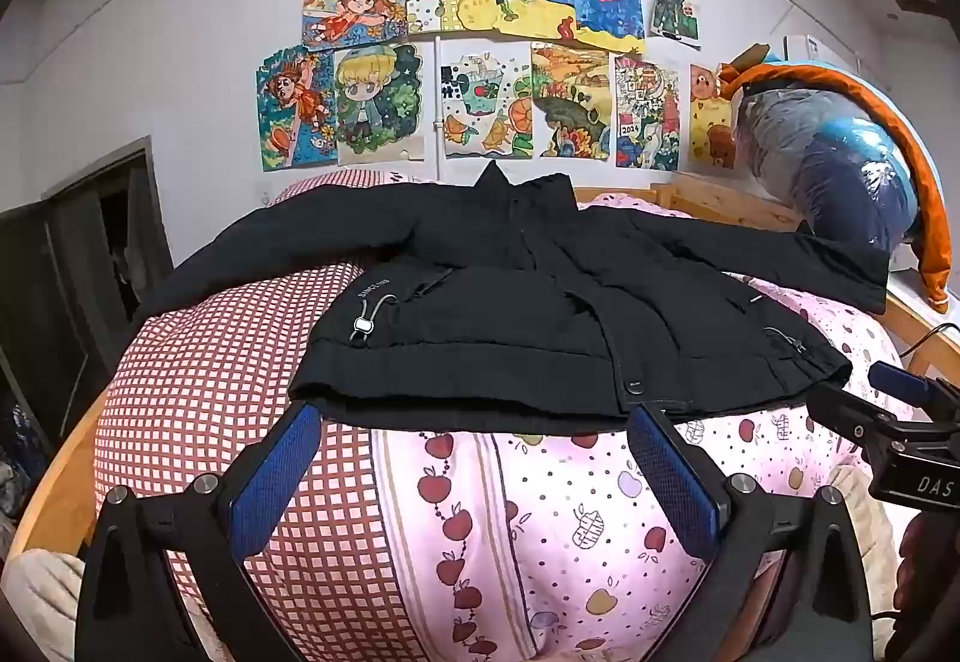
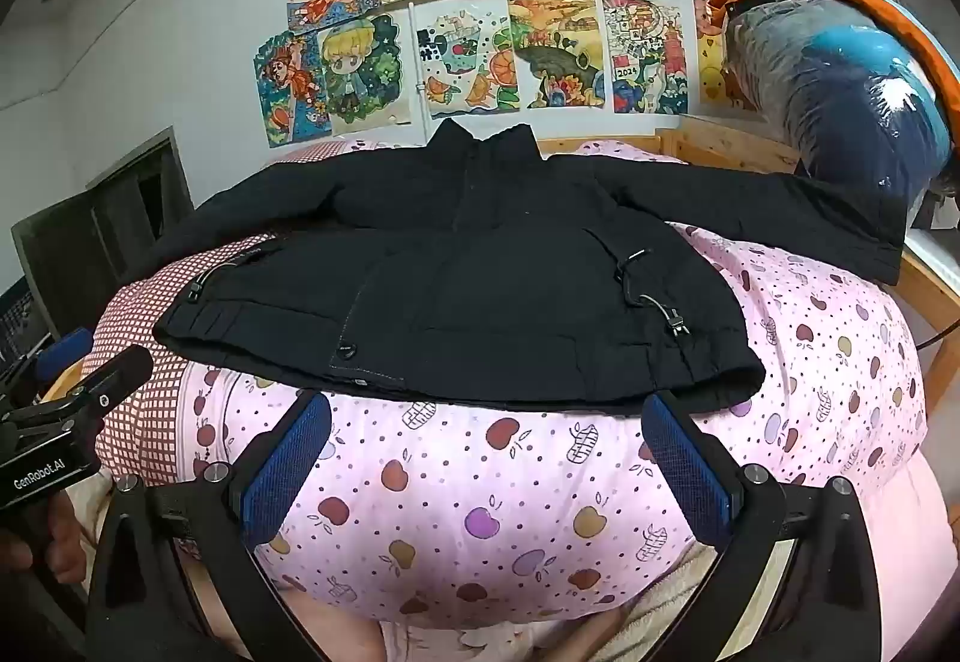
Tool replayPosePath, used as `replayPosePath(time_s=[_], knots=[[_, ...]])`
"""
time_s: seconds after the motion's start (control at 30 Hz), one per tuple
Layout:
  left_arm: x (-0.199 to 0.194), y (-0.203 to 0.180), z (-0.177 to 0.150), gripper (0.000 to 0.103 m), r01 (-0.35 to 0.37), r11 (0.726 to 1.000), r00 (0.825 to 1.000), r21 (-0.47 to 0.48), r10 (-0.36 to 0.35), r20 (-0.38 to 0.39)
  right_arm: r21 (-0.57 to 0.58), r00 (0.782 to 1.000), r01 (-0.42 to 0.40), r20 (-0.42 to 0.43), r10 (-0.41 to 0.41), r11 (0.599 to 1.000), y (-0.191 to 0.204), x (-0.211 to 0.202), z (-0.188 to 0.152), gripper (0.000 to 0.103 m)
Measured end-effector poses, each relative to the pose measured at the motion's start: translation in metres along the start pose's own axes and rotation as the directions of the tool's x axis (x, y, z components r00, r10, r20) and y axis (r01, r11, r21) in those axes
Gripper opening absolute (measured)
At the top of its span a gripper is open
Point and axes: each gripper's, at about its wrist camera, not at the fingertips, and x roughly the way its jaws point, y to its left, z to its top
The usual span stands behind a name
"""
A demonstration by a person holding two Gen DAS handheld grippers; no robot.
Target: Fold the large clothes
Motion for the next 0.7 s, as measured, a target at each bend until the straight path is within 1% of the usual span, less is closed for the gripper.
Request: replayPosePath(time_s=[0.57,0.7], knots=[[-0.0013,-0.0003,0.0003,0.103,0.0,1.0,1.0,0.0,0.0,0.004,0.007,1.0,-0.003,0.0,0.003,1.0,-0.0012,-0.0009,-0.0007,0.102],[-0.0014,-0.0001,0.0003,0.103,-0.001,1.0,1.0,0.0,0.001,0.005,0.009,1.0,-0.004,-0.002,0.004,1.0,-0.0074,0.0012,-0.0037,0.102]])
